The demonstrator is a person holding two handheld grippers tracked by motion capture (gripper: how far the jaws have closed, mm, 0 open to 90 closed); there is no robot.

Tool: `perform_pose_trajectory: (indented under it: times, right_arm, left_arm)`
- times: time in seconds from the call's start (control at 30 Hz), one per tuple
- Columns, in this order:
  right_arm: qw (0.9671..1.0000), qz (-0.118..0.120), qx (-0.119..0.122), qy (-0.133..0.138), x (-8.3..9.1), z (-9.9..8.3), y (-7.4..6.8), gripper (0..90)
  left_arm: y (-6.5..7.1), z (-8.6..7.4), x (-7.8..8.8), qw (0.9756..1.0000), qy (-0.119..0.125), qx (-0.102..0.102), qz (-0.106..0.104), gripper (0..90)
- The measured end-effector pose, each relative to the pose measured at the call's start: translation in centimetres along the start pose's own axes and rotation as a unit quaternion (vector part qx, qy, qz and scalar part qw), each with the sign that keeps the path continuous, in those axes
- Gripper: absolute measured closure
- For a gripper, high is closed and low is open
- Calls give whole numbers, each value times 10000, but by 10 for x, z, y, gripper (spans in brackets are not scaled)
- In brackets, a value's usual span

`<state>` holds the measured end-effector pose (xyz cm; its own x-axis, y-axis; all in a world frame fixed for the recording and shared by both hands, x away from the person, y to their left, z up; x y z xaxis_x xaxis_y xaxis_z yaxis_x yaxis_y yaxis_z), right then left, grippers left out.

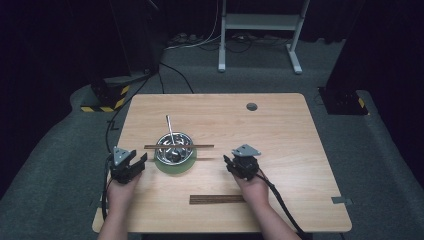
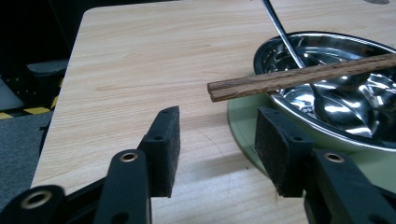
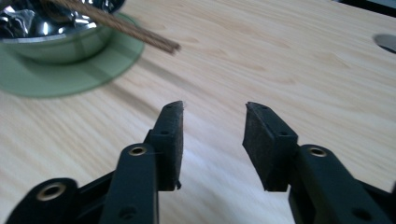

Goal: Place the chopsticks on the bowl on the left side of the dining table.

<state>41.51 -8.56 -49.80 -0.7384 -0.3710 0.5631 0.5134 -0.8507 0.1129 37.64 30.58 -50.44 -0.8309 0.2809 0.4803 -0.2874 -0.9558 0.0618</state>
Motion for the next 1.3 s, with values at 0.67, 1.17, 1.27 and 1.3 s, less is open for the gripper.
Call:
perform_pose_trajectory:
  times: [0.67,1.17,1.27,1.3]
  right_arm:
    - [9943,-778,-670,-288,81,-99,114,355]
    - [9855,-1011,-1005,-915,87,-118,140,217]
    - [9854,-1029,-979,-941,88,-118,139,225]
    - [9858,-1072,-957,-867,87,-118,139,226]
  left_arm:
    - [44,17,25,9967,-643,-103,-478,355]
    - [65,-49,16,9920,-1111,-292,-525,267]
    - [66,-49,16,9920,-1119,-281,-516,267]
    - [66,-48,16,9920,-1116,-278,-514,269]
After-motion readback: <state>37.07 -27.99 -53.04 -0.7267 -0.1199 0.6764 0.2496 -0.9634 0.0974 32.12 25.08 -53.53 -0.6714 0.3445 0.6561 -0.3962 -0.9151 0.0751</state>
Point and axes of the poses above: each handheld gripper's, and its own axes: x roughly backward along the jaws, z roughly out of its top, y roughly to its right, the point moved 1 cm from there along -x, roughly forward along the jaws, and after that the axes turned 6 degrees about -z, right-handed, at the moved point
